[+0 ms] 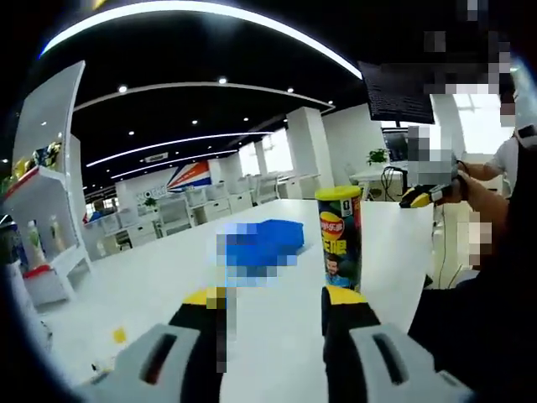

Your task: Open the lid of the chip container on the table, take out the chips, place them into the box in front of the container, and close the lid

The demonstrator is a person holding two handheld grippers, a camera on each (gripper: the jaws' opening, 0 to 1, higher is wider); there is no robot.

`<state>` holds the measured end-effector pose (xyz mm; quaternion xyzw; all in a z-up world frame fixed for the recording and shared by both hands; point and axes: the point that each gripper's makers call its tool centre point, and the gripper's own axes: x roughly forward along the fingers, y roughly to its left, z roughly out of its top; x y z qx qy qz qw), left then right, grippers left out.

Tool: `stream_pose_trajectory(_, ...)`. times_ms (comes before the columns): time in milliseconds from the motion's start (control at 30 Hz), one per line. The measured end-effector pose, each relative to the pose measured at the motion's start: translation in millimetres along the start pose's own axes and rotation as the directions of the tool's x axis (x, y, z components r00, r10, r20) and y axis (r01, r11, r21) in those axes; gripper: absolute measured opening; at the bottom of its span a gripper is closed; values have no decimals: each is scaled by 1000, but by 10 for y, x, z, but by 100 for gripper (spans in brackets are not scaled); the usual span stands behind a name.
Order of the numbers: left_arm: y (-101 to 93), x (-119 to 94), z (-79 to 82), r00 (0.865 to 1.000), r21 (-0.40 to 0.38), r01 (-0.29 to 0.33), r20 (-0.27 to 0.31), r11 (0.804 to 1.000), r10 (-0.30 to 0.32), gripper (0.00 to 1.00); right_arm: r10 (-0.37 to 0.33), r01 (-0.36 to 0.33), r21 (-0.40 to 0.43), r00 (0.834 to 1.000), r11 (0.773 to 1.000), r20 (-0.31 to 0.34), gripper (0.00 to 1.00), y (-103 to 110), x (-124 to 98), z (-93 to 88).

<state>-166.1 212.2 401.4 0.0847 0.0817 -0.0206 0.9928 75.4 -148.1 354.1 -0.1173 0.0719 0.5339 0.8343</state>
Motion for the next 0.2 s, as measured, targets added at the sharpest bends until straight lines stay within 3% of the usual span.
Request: stream_pose_trajectory(200,39,0,-50,1000,-17,-7,6,1000,8,45,-2,1,10,1000,1000,15,34,1,11,52)
